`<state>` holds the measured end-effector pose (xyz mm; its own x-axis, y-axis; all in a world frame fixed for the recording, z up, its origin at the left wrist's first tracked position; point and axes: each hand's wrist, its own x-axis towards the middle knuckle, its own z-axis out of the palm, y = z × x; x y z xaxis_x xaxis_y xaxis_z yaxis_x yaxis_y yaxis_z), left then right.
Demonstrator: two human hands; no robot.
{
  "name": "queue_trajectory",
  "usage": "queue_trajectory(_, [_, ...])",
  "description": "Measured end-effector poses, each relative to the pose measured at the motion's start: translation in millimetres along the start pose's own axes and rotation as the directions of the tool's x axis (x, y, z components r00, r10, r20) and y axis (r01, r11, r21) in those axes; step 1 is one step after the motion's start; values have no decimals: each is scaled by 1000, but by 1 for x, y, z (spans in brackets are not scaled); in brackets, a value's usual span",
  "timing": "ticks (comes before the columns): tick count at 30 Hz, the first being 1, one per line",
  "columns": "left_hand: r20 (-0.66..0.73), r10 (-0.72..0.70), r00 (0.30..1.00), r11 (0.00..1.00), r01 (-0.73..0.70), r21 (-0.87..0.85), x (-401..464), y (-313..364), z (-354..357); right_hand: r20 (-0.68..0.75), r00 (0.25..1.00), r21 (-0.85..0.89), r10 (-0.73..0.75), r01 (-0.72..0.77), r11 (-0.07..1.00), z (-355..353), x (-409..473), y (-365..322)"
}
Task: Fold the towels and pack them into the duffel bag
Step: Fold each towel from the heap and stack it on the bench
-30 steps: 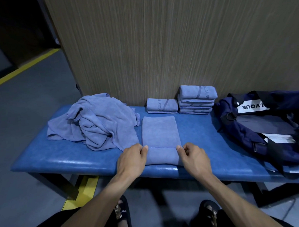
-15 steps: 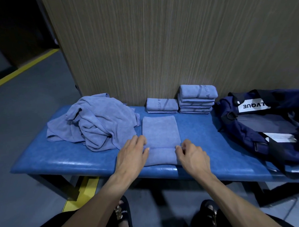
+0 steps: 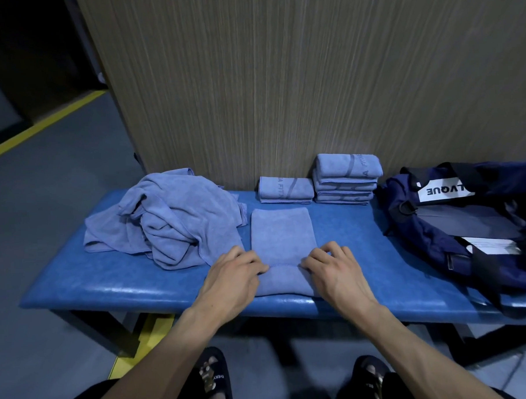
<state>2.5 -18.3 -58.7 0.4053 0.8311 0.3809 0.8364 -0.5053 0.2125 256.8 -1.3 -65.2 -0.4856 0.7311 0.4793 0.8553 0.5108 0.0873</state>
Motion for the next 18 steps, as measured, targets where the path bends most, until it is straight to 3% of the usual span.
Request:
queue_trajectory(6, [114, 31, 993, 998, -24, -63, -21, -4, -7, 204, 978, 188, -37, -2, 982, -20, -15, 12])
queue_trajectory(10, [101, 32, 994, 998, -27, -48, -23, -9, -2, 322, 945, 248, -54, -29, 968, -28, -22, 13])
queue_trajectory(18, [128, -111, 986, 937, 147, -316, -17, -8, -7, 256, 967, 316, -7, -77, 946, -30, -16, 12])
